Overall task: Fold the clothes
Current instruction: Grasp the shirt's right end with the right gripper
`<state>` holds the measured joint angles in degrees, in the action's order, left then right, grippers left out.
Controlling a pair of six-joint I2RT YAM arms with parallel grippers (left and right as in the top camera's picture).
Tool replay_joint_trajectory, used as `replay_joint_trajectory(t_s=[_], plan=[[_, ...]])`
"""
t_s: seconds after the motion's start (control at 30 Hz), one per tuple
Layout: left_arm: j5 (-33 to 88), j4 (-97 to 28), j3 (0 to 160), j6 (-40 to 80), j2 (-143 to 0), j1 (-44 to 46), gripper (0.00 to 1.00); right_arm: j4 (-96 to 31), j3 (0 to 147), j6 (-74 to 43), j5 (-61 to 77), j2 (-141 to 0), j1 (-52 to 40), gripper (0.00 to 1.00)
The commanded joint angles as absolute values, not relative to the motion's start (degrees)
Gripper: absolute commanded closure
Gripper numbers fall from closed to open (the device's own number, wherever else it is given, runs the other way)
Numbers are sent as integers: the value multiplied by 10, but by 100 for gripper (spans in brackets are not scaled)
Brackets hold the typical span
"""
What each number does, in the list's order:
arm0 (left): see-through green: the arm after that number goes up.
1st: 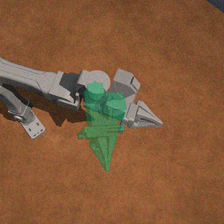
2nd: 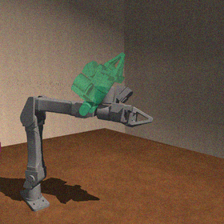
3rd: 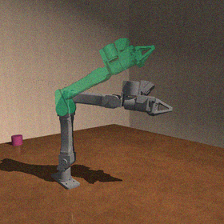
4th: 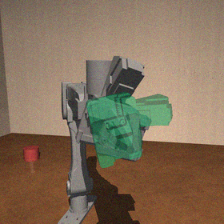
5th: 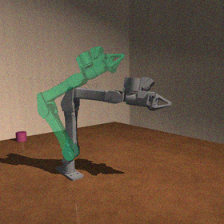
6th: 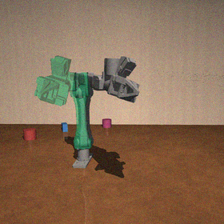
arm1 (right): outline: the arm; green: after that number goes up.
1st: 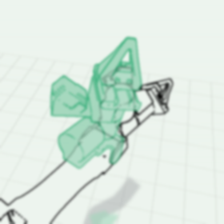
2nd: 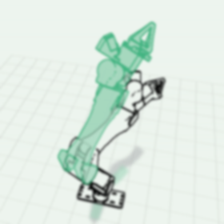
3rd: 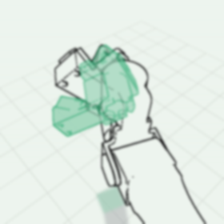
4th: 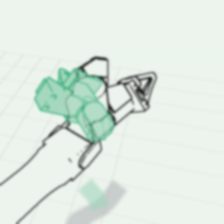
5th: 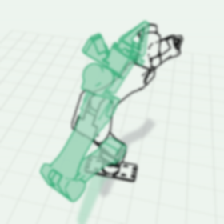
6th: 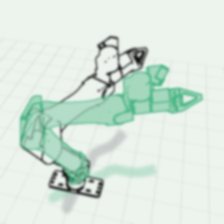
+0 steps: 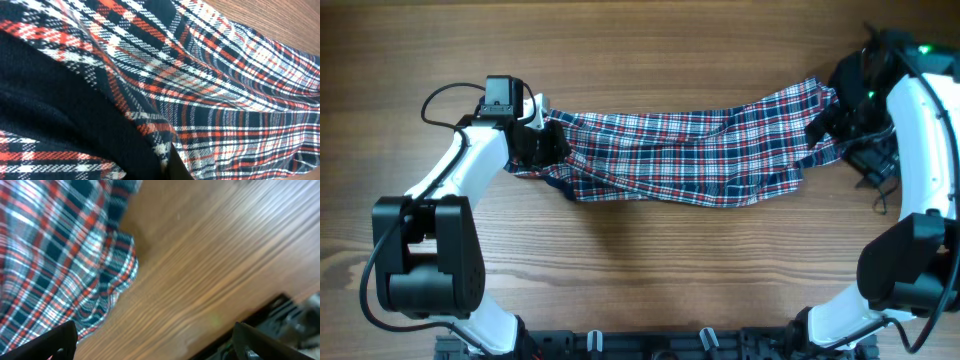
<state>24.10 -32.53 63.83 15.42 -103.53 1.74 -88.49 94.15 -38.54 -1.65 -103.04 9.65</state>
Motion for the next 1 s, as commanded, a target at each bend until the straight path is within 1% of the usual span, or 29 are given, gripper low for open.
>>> replay_joint_trajectory(t_s=[0.0,0.07,0.2,0.3,0.4,0.5,0.6,0.67,0.77,0.8,0.9,0.97], plan=[[244,-323,641,155,-1041,13,96,-868,880,-470,21,-984,99,0],[244,-323,641,155,-1041,13,96,-840,833,-482,41,-955,102,0],[244,-323,641,155,-1041,13,96,-739,721,-495,79,-897,104,0],[244,-323,641,155,-1041,13,96,-667,634,-512,92,-890,107,0],[244,-323,641,155,-1041,13,96,-620,589,-512,67,-890,134,0],[244,-323,641,155,-1041,13,96,-575,575,-469,73,-890,168,0],[244,-323,641,155,-1041,13,96,-538,560,-464,127,-890,175,0],[244,-323,641,155,-1041,13,96,-494,528,-466,190,-890,175,0],[244,-323,641,155,-1041,13,96,-396,458,-497,300,-890,175,0],[244,-323,641,155,-1041,13,96,-342,424,-511,335,-890,175,0],[244,-323,641,155,-1041,13,96,-254,373,-525,361,-890,175,1],[244,-323,641,155,-1041,13,96,-232,367,-525,361,-890,175,1]])
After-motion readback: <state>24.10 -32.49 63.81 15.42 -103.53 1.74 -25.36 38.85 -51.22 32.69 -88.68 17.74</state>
